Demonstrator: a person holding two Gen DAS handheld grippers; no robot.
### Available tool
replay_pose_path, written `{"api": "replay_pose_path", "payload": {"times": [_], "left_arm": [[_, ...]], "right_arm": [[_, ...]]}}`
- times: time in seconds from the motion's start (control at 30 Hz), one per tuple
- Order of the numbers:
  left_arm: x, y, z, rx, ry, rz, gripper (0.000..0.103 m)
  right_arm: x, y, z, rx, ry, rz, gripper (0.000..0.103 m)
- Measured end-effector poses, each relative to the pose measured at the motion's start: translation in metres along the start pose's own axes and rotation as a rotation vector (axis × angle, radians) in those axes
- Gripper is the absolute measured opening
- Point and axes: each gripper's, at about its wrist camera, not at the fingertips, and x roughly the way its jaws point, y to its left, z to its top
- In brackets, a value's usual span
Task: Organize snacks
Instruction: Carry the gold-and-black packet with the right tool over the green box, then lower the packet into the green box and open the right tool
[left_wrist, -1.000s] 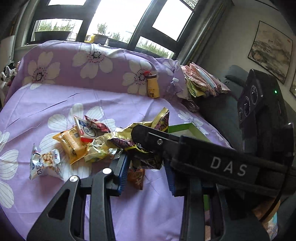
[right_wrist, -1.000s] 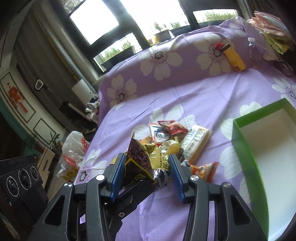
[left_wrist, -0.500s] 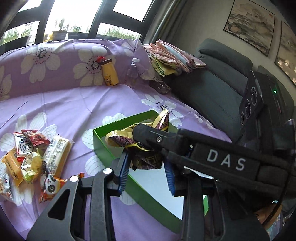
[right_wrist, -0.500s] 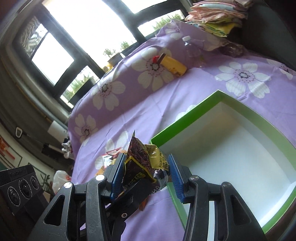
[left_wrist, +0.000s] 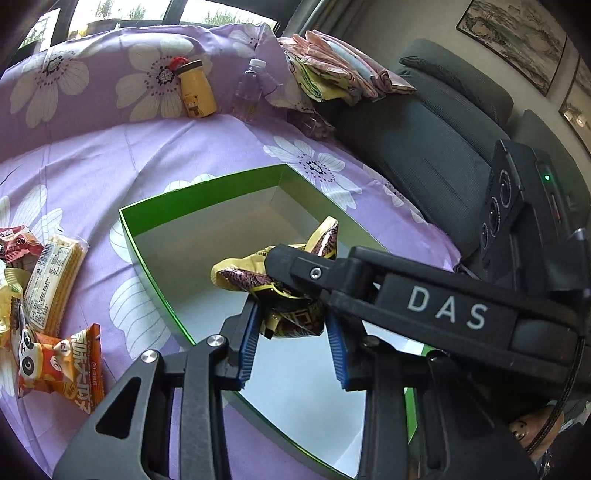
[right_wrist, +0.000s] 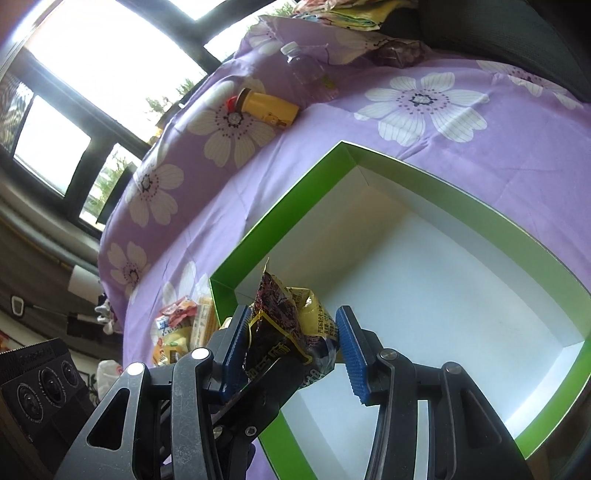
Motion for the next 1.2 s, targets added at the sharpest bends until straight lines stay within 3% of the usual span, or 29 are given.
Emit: {"api": "replay_pose_path", "payload": {"times": [0.33, 0.4, 0.67, 0.9, 1.07, 1.2], "left_arm": [[0.02, 0.002, -0.005, -0.032, 0.082, 0.048, 0.033], [0.02, 0.002, -0.006, -0.022, 0.078, 0.061, 0.031], [0.015, 0.016, -0.01, 0.003, 0.08, 0.124, 0.029], [0.01, 0.022, -0.01, 0.066, 0.056, 0.211, 0.03], [0.005, 0.029, -0.011, 0.047, 0.049, 0.197, 0.03], [-0.009, 0.027, -0.009, 0.006, 0.009, 0.122, 0.032]], "right_arm": [[0.01, -0.011, 0.0, 0.025, 0.046, -0.028, 0.05], [0.014, -0.009, -0.001, 0.02, 0.065, -0.009, 0.05], [0.023, -0.01, -0.001, 0.022, 0.084, -0.11, 0.05], [0.025, -0.01, -0.001, 0.023, 0.089, -0.126, 0.05], [0.026, -0.009, -0.002, 0.018, 0.09, -0.148, 0.05], [0.021, -0.005, -0.002, 0.005, 0.07, -0.146, 0.053]]}}
